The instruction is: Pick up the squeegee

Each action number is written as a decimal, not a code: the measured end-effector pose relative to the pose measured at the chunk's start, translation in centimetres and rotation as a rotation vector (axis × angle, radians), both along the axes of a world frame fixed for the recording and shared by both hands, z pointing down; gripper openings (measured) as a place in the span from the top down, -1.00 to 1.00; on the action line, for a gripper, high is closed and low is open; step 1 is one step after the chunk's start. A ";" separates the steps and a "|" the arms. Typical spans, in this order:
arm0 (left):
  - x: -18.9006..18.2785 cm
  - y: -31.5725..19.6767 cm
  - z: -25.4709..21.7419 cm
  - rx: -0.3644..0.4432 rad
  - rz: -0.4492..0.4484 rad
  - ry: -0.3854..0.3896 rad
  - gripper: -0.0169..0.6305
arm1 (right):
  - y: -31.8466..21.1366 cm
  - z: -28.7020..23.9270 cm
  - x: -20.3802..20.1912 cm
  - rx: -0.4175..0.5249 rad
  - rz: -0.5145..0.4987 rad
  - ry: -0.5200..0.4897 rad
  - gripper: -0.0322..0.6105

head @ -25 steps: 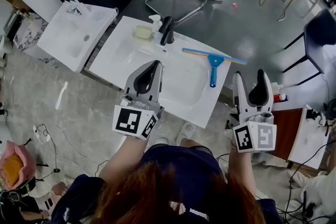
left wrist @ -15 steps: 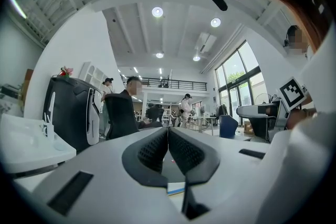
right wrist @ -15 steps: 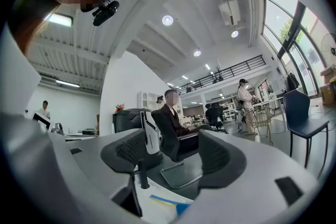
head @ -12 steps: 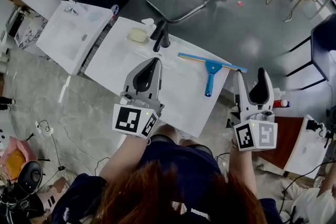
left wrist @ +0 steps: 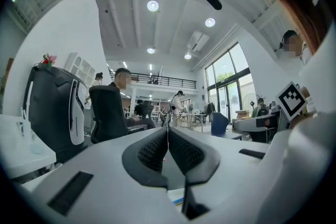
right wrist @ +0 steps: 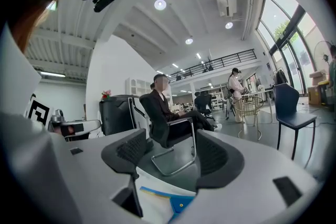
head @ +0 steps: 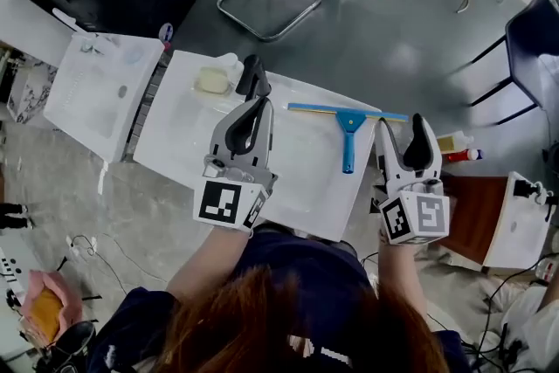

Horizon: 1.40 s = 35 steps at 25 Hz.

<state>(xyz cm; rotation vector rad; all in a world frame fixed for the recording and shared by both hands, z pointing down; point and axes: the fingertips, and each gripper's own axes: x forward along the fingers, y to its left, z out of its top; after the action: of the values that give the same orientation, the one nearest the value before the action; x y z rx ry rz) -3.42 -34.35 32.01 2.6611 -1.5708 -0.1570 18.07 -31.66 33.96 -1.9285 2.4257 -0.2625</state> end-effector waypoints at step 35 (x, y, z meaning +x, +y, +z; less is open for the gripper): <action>-0.7 -6.2 10.4 -0.194 0.099 -0.089 0.89 | -4.0 31.4 -2.2 -0.721 0.064 0.251 0.07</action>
<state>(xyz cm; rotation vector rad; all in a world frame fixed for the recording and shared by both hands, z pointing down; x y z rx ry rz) -4.17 -40.54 42.44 2.6185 -1.3922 0.1137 15.91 -35.61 65.36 -2.4110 2.6508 -1.0828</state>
